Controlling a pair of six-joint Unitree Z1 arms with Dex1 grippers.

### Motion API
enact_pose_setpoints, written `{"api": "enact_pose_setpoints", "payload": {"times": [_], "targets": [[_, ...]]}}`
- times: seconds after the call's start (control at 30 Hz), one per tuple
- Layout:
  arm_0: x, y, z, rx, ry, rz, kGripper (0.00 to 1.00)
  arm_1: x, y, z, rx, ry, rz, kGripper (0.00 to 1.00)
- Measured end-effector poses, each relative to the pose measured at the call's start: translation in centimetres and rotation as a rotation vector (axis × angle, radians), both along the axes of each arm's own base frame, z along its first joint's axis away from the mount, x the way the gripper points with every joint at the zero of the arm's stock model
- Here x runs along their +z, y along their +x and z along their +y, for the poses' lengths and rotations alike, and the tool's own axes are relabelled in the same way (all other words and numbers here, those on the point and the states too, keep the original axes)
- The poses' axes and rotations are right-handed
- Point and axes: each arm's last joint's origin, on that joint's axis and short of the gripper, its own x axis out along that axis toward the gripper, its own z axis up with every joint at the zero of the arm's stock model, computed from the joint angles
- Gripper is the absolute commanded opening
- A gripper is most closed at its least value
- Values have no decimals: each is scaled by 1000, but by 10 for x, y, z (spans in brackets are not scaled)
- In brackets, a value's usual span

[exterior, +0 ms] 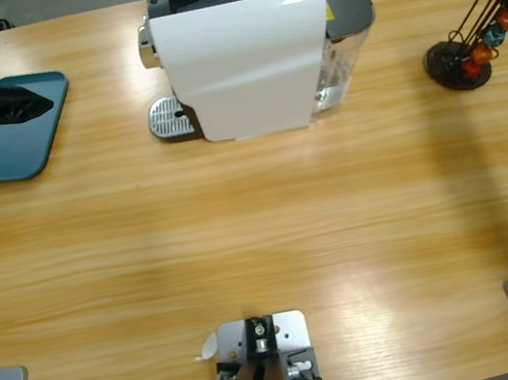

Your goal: Pour coffee

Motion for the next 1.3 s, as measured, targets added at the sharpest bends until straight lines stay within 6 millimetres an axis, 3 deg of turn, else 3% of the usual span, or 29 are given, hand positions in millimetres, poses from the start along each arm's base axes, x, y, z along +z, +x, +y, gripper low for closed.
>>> {"api": "enact_pose_setpoints", "payload": {"times": [0.03, 0.07, 0.23, 0.3, 0.6, 0.67, 0.77, 0.83, 1.3], "targets": [[0, 0, 0, 0, 0, 0, 991, 0, 0, 0, 0, 0, 0, 354], [0, 0, 0, 0, 0, 0, 991, 0, 0, 0, 0, 0, -1, 338], [0, 0, 0, 1, -1, 0, 991, 0, 1, 0, 4, -7, -1, 333], [0, 0, 0, 1, -1, 0, 991, 0, 1, -1, 3, -10, 0, 261], [0, 0, 0, 4, -3, 2, 991, 0, 1, -1, 1, -16, 0, 248], [0, 0, 0, 5, -3, 3, 991, 0, 1, -2, -3, -19, -1, 131], [0, 0, 0, 6, -4, 3, 991, 0, 1, -2, -9, -23, -1, 125], [0, 0, 0, 10, -8, 6, 991, 0, 0, -3, -18, -29, -1, 4], [-2, -2, -2, 6, -9, 17, 991, 6, -3, -3, -24, -30, -26, 0]]}}
